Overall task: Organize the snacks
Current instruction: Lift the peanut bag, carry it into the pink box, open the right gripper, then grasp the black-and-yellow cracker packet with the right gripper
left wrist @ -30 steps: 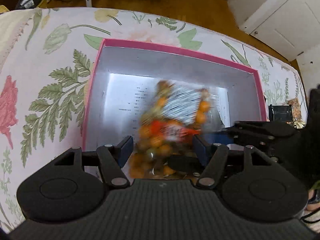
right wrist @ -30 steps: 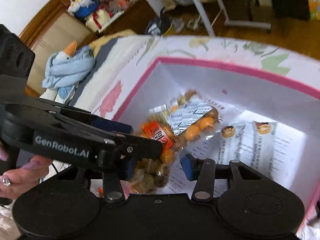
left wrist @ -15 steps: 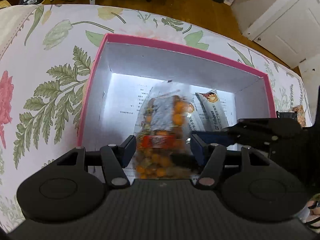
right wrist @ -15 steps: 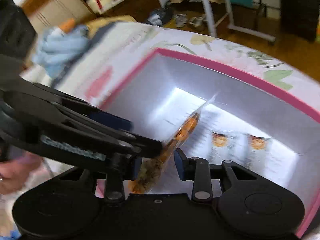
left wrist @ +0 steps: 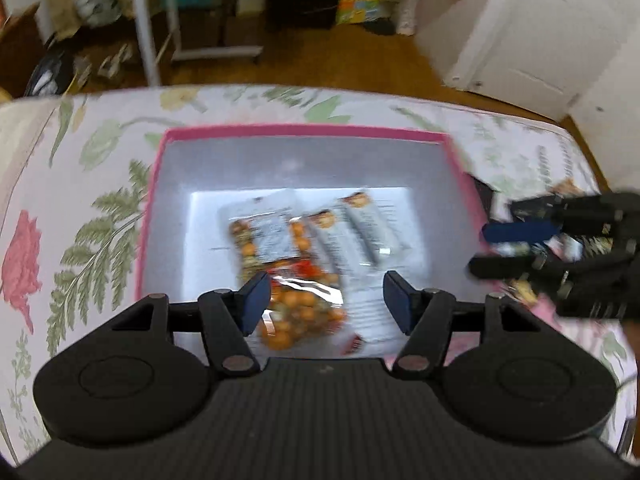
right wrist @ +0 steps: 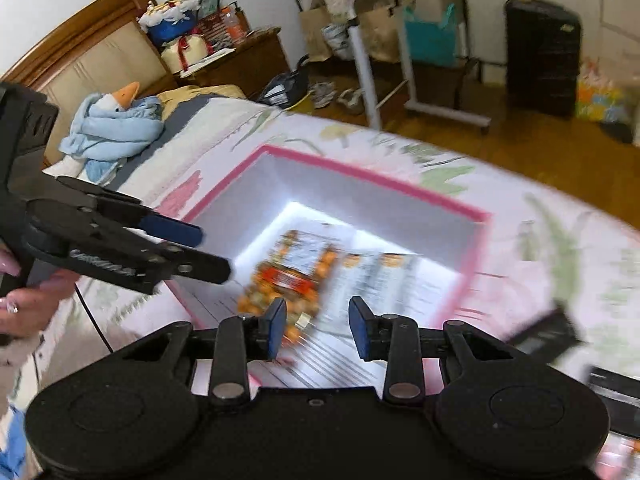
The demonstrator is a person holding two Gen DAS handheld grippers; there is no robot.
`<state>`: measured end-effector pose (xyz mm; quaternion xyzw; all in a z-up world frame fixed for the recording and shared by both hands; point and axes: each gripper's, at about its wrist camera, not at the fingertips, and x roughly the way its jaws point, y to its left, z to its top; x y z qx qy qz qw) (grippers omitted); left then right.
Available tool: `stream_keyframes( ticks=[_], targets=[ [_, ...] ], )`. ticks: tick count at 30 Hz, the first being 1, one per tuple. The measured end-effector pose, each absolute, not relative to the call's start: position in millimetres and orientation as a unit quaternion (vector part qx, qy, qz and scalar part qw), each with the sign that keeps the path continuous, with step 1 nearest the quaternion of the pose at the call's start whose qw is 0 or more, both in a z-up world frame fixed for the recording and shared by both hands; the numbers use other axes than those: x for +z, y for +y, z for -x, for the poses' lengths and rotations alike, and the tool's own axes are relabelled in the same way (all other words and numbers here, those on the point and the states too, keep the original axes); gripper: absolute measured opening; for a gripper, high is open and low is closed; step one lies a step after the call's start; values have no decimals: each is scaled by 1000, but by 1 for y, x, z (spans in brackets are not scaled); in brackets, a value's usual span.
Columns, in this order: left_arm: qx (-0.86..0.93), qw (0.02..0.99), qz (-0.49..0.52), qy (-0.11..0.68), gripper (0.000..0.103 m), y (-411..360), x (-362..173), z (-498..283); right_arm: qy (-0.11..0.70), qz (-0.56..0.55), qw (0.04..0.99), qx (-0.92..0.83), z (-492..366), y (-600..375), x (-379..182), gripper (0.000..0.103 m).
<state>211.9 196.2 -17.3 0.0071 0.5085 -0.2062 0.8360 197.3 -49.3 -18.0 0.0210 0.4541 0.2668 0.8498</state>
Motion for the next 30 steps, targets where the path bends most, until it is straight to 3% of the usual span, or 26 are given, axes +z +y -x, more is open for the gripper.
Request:
stream_keyframes(
  ticks=[8,13,16,30],
  targets=[
    [-276,846,-63,451,62,129,13,-157,467,18,864,190,-151,-131,24,53],
    [-325,822,-67,462,62,77,9,-140,513,26,842,163,-138,-161,22,58],
    [-342,815,-72,462,62,43,-1,-128,515,36,841,164,-129,-180,6,63],
    [-305,814,-55,492,61,-55,-109,-121,485,-40,857,167,-163,-263,-115,63]
  ],
)
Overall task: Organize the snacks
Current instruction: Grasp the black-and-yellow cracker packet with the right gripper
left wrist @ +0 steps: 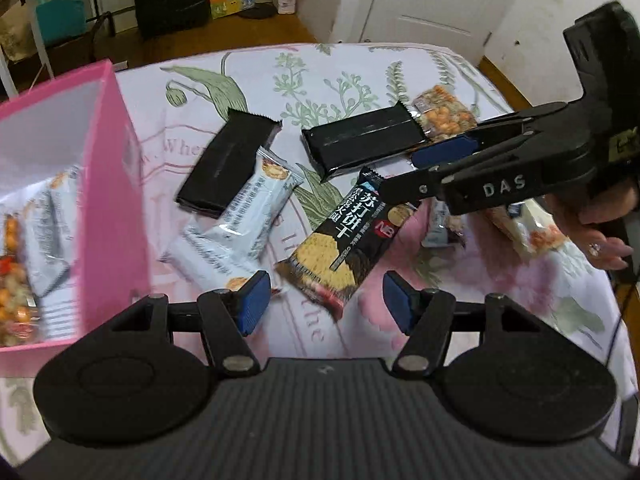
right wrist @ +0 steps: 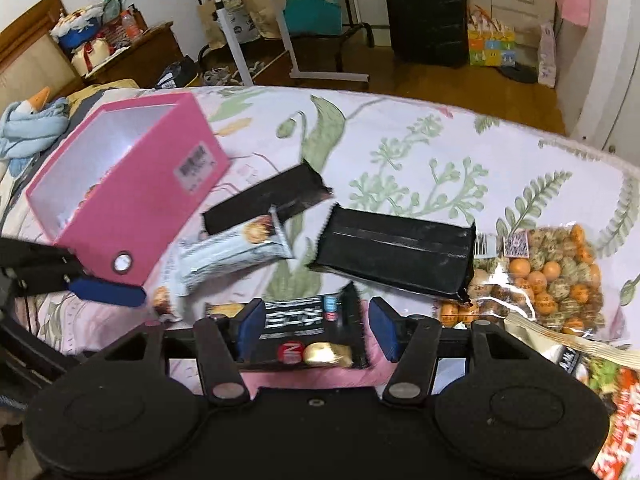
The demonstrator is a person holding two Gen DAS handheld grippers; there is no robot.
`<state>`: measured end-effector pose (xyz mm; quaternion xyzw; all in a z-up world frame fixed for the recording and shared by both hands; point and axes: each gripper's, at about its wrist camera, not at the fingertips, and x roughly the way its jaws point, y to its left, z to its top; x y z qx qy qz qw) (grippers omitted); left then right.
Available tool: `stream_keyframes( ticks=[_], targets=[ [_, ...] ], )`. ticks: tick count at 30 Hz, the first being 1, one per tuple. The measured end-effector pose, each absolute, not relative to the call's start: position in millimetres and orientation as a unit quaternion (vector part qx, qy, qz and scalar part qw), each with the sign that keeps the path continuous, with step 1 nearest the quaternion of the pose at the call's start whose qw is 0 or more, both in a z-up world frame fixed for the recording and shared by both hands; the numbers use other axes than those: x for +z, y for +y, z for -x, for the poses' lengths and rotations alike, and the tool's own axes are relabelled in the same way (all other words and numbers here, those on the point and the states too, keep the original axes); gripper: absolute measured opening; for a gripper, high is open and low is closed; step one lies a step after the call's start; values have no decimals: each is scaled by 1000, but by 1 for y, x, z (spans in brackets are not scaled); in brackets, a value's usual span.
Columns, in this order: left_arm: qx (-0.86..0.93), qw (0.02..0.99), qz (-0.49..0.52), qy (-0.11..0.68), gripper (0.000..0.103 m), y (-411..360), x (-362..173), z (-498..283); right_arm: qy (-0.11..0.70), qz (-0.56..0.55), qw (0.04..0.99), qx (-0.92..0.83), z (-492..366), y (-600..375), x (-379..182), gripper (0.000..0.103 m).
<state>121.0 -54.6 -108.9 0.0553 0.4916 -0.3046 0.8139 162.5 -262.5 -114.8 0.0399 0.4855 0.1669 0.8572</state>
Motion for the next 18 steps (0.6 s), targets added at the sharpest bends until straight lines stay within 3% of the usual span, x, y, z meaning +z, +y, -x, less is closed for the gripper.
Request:
stream_keyframes(
  ticks=[12,17,18],
  targets=[
    [-241,841,-32,484,62,-72,-139,-119,520,-77,829,193,-176,-270,-153,61],
    [-233,805,46,544,58,-68,-154,-130,535,-65,821,188,-179,-261,-150,54],
    [-231,811,51,535,52,-67,-153,-129,537,-65,820,186,-179,-261,-150,54]
  ],
)
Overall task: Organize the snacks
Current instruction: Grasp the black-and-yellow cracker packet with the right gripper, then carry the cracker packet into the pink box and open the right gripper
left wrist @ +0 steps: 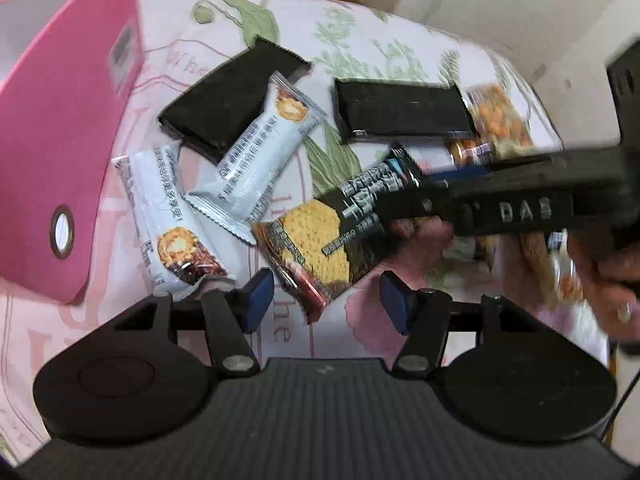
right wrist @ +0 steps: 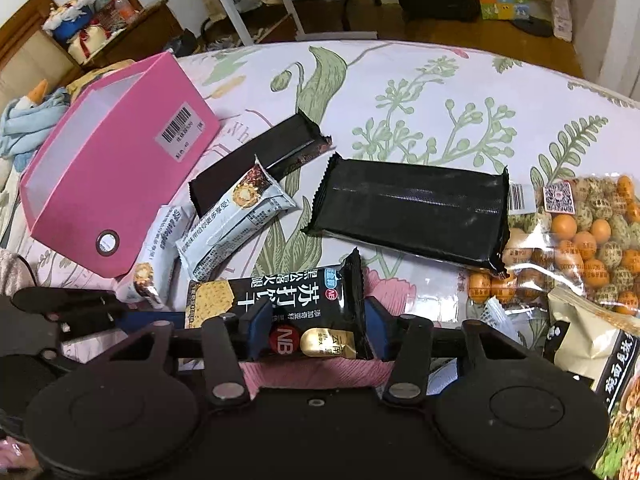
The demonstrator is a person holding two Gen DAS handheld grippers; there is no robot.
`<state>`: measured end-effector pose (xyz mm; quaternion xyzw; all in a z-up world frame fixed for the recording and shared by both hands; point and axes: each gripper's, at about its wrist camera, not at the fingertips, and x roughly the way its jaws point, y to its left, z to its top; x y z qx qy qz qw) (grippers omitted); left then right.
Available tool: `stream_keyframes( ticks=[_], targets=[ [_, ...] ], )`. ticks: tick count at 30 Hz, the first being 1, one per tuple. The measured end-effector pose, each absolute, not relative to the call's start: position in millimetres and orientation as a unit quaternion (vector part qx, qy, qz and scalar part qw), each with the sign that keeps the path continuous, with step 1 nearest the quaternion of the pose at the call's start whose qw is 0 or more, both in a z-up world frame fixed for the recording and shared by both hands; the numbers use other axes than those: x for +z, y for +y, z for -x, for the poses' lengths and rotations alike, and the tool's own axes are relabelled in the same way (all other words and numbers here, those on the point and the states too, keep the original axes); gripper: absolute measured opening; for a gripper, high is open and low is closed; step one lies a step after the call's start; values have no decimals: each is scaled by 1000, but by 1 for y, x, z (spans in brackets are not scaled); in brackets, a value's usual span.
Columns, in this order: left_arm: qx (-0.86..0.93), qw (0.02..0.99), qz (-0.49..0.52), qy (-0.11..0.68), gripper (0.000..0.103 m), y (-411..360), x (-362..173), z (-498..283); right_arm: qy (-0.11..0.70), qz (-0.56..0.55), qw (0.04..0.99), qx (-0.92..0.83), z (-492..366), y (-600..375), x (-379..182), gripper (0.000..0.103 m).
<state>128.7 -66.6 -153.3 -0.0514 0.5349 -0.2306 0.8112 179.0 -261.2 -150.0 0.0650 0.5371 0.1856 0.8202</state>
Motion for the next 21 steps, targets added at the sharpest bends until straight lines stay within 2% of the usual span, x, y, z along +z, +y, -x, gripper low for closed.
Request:
stream_keyframes(
  ticks=[7,10,11,14,21],
  targets=[
    [-241,812,29,531,47,-68,-149,-124,547,-79,818,162,-169,-258,-146,52],
    [-248,806,15,538,48,-70,-146,-121,553,-77,816,151,-164,-251,-142,56],
    [-252,803,12,539,48,-70,-145,-120,556,-76,815,148,-161,-249,-142,61],
    [-262,796,5,546,48,-69,-140,-117,568,-82,808,133,-154,-244,-140,66],
    [-278,789,-8,548,48,-66,-122,-102,571,-85,808,115,-134,-238,-124,68]
  ],
)
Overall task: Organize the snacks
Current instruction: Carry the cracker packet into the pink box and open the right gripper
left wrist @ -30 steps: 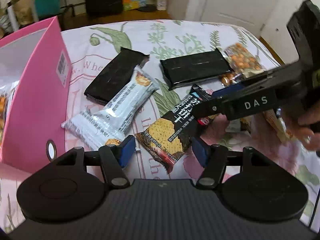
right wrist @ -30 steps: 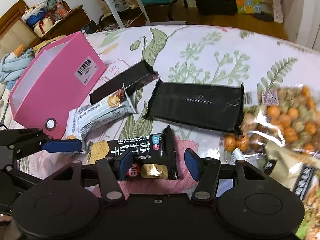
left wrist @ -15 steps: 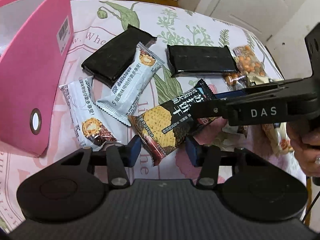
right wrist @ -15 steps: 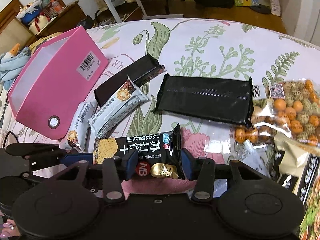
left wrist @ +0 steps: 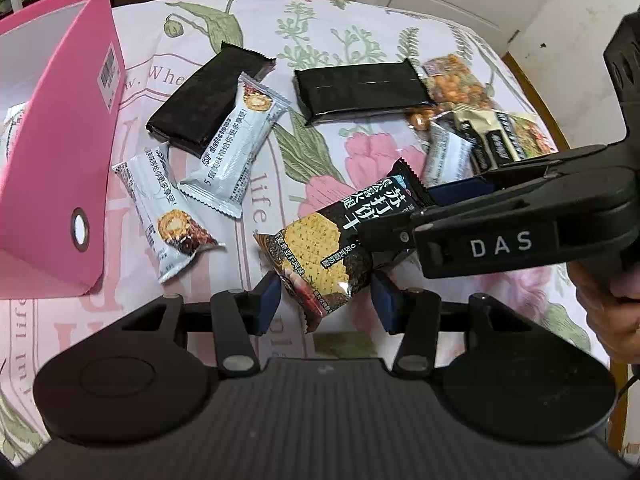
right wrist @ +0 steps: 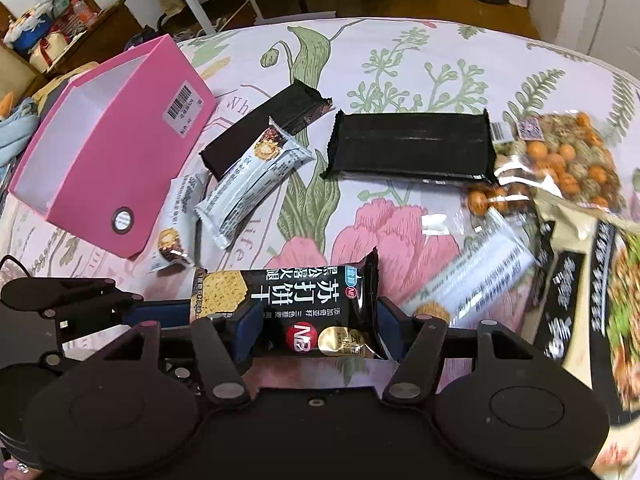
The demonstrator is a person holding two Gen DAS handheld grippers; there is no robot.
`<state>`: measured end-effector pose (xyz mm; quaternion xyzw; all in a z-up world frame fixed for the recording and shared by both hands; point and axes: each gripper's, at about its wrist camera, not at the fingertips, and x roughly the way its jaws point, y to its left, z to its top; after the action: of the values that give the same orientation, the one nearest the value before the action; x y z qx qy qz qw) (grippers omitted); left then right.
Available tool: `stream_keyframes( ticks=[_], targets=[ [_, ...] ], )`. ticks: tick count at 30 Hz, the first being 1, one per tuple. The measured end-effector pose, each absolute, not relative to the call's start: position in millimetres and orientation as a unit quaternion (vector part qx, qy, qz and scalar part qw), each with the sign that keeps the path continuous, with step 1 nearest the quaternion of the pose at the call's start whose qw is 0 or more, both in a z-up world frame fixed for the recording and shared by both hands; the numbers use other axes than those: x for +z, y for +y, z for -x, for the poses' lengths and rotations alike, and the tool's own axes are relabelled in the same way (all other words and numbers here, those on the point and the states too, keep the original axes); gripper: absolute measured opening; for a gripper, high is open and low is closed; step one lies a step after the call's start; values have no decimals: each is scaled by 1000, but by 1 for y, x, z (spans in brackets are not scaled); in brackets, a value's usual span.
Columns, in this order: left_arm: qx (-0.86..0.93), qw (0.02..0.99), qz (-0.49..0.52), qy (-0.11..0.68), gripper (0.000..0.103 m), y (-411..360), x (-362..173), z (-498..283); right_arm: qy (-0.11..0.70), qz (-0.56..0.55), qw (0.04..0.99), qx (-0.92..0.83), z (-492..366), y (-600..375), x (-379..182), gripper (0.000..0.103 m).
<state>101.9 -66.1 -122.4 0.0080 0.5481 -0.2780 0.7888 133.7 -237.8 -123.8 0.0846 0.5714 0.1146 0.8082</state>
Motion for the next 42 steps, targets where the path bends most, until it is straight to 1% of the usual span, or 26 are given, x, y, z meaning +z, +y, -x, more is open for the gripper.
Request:
stream_keyframes(
  ticks=[5,9,13,15,21,26,28,37,40,42],
  targets=[
    [-288,792,-16,538,48,-54,-101,-84,565,-76,814,114,-116,-227,-101,67],
    [-292,790,-3,539,48,-35,-83,-75,563,-62,815,122,-102,-211,-81,67],
    [-293,802,-14,521,48,-16,-59,-61,554,-54,819,140,-91,-194,-58,66],
    [-291,807,-15,514,48,-6,-49,-58,545,-49,824,148,-87,-186,-47,64],
    [-277,819,6,503,48,30,-24,-58,523,-57,832,177,-87,-170,-24,54],
    [-262,829,8,494,50,62,-7,-67,522,-84,824,205,-102,-154,-13,44],
    [-252,838,4,484,51,74,-2,-74,520,-92,821,218,-111,-144,-11,41],
    [-226,854,11,468,51,128,-4,-129,509,-88,823,237,-172,-93,-14,40],
    [-209,875,15,437,51,142,-7,-149,508,-91,824,233,-199,-76,-18,40],
    [-199,886,-3,418,52,148,-12,-165,513,-86,822,233,-216,-63,-22,40]
  ],
)
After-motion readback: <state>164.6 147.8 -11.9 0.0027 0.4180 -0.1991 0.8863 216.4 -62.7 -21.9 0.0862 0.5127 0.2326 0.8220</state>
